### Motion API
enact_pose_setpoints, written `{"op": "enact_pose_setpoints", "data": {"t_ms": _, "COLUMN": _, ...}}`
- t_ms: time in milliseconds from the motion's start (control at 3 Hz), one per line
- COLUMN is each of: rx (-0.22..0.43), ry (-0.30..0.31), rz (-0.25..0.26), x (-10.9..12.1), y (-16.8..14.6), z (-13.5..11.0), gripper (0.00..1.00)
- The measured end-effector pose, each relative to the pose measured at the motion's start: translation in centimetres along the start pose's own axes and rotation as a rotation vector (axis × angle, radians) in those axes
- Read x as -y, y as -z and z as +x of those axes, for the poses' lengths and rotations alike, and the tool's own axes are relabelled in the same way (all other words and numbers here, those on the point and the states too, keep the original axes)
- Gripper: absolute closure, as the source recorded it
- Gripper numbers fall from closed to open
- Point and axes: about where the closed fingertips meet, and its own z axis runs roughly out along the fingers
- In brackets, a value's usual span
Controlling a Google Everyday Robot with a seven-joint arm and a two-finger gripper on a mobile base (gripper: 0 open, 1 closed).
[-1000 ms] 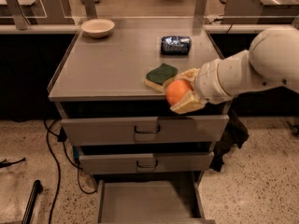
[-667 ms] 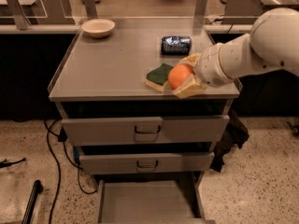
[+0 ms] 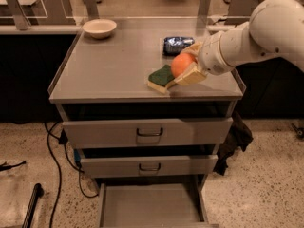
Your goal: Pick orange from bottom drawer and place on counter
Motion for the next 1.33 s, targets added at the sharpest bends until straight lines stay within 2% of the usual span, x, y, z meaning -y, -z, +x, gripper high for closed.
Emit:
{"op": "enact_pose_setpoints", "data": {"t_ms": 667, "rx": -0.052, "ry": -0.044, "rz": 0.035, "x": 2.9, "y": -2.0, "z": 3.3, "gripper": 1.00}}
{"op": "enact_pose_setpoints", "data": {"t_ms": 1333, "rx": -0.071, "ry": -0.116, "rz": 0.053, "x": 4.7, "y": -3.6, "z": 6.1, "gripper": 1.00}}
